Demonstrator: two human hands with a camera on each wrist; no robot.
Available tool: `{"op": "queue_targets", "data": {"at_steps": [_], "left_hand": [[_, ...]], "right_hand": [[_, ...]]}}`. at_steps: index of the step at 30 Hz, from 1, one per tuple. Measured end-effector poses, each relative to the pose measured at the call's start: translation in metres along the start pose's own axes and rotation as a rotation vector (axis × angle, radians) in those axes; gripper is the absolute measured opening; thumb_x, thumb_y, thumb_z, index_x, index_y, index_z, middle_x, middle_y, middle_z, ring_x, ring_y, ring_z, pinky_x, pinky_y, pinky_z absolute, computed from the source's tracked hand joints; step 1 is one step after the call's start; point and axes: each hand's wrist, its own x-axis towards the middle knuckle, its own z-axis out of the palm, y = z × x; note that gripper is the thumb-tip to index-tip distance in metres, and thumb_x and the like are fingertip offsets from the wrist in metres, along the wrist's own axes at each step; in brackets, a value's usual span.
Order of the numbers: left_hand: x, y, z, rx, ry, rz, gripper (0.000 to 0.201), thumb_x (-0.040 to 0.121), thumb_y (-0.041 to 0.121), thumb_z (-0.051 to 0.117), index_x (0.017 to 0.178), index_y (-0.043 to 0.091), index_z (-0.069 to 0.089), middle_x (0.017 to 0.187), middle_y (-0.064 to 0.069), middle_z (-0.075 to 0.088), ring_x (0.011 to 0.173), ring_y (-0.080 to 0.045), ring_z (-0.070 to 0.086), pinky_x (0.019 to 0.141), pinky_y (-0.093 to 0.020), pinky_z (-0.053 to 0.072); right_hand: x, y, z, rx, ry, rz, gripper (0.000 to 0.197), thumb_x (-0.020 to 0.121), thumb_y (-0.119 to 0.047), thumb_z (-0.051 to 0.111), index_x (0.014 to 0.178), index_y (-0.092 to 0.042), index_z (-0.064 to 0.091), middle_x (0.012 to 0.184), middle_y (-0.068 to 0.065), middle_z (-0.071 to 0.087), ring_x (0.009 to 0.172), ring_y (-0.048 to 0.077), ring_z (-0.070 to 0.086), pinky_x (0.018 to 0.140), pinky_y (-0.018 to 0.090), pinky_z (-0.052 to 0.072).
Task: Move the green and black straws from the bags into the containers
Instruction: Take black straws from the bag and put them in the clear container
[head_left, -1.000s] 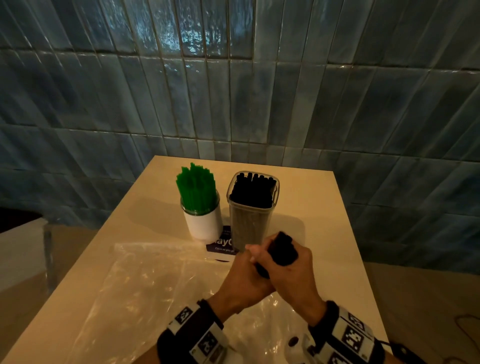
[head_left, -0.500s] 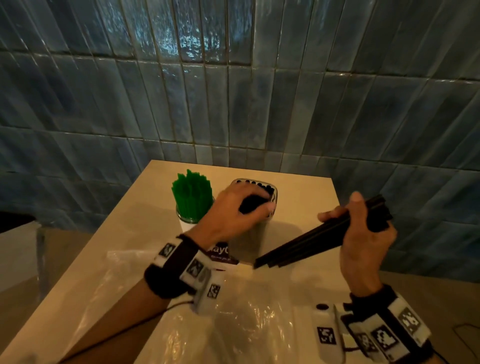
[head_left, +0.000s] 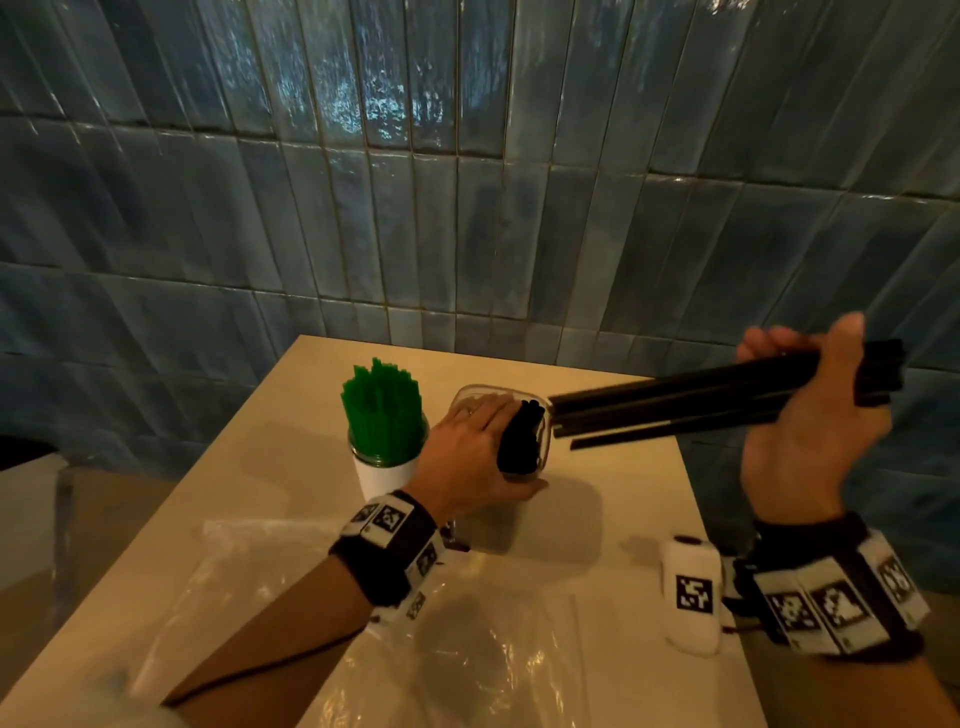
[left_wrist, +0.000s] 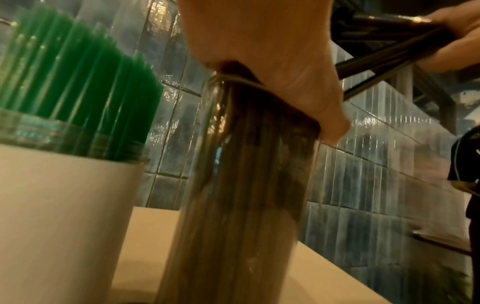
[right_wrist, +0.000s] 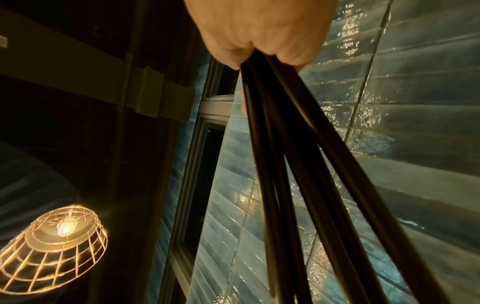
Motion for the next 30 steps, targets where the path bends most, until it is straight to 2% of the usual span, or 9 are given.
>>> {"op": "queue_targets", "data": {"at_steps": [3,5,8,12,16,18,21,26,30], "left_hand": [[-0.017,0.005,0.005,-0.021,0.1,0.064,0.094,0.067,0.07,0.062,0.139,0.014,0.04,0.14,-0.006,0.046,0.128,-0.029,0.044,0.107,-0.036,0.025],[-0.026,0.004,0.011,-0.017,0.168,0.143,0.088,0.066,0.07,0.057,0.13,0.01,0.049,0.129,-0.008,0.057,0.117,-0.029,0.055,0.103,-0.041,0.031],[-0.038,0.004,0.018,0.021,0.202,0.189,0.086,0.068,0.071,0.051,0.128,0.01,0.05,0.127,-0.007,0.059,0.117,-0.027,0.055,0.104,-0.044,0.03],[-0.046,0.005,0.021,0.043,0.223,0.196,0.083,0.069,0.069,0.052,0.128,0.01,0.051,0.127,-0.006,0.059,0.118,-0.025,0.054,0.106,-0.044,0.028],[-0.046,0.005,0.022,0.046,0.265,0.206,0.083,0.07,0.071,0.05,0.128,0.011,0.049,0.127,-0.005,0.06,0.119,-0.024,0.054,0.106,-0.045,0.027],[-0.045,0.005,0.022,0.063,0.297,0.217,0.084,0.067,0.071,0.056,0.126,0.011,0.053,0.125,-0.005,0.061,0.117,-0.023,0.055,0.106,-0.044,0.027],[-0.043,0.006,0.022,0.087,0.323,0.225,0.088,0.061,0.07,0.067,0.124,0.01,0.056,0.124,-0.005,0.062,0.116,-0.023,0.057,0.104,-0.044,0.028],[-0.041,0.005,0.024,0.061,0.257,0.198,0.087,0.066,0.073,0.054,0.127,0.011,0.054,0.127,-0.004,0.059,0.119,-0.024,0.055,0.106,-0.044,0.028],[-0.042,0.004,0.022,0.072,0.223,0.153,0.088,0.069,0.076,0.042,0.128,0.011,0.055,0.128,-0.004,0.059,0.12,-0.022,0.054,0.105,-0.043,0.027]], "right_hand": [[-0.001,0.004,0.024,0.048,-0.025,0.041,0.021,0.094,-0.028,0.055,0.081,-0.013,0.06,0.07,0.0,0.07,0.073,0.016,0.069,0.073,0.03,0.056],[-0.005,0.01,0.042,0.061,-0.052,0.074,0.02,0.093,-0.027,0.056,0.08,-0.013,0.061,0.07,0.001,0.07,0.073,0.017,0.069,0.072,0.031,0.056],[-0.012,0.024,0.063,0.044,-0.103,0.142,0.019,0.091,-0.028,0.059,0.087,-0.01,0.061,0.072,0.003,0.07,0.074,0.02,0.07,0.073,0.034,0.057],[-0.021,0.043,0.076,-0.032,-0.156,0.187,0.037,0.088,-0.03,0.062,0.106,0.003,0.059,0.075,0.006,0.071,0.073,0.021,0.071,0.071,0.035,0.057],[-0.025,0.051,0.073,-0.12,-0.191,0.172,0.019,0.088,-0.025,0.062,0.094,-0.008,0.06,0.071,0.004,0.07,0.069,0.019,0.071,0.071,0.034,0.059],[-0.026,0.051,0.069,-0.156,-0.21,0.147,0.011,0.088,-0.024,0.063,0.086,-0.014,0.059,0.066,0.001,0.069,0.066,0.016,0.07,0.07,0.034,0.059],[-0.024,0.052,0.067,-0.188,-0.251,0.112,0.011,0.086,-0.022,0.065,0.085,-0.015,0.057,0.064,0.0,0.068,0.063,0.015,0.069,0.071,0.035,0.059],[-0.031,0.056,0.068,-0.321,-0.494,0.054,0.011,0.083,-0.018,0.068,0.088,-0.013,0.06,0.071,-0.001,0.069,0.073,0.017,0.071,0.073,0.029,0.058],[-0.035,0.055,0.073,-0.408,-0.735,0.043,0.007,0.082,-0.019,0.069,0.08,-0.022,0.063,0.076,-0.002,0.071,0.082,0.02,0.07,0.081,0.031,0.056]]}}
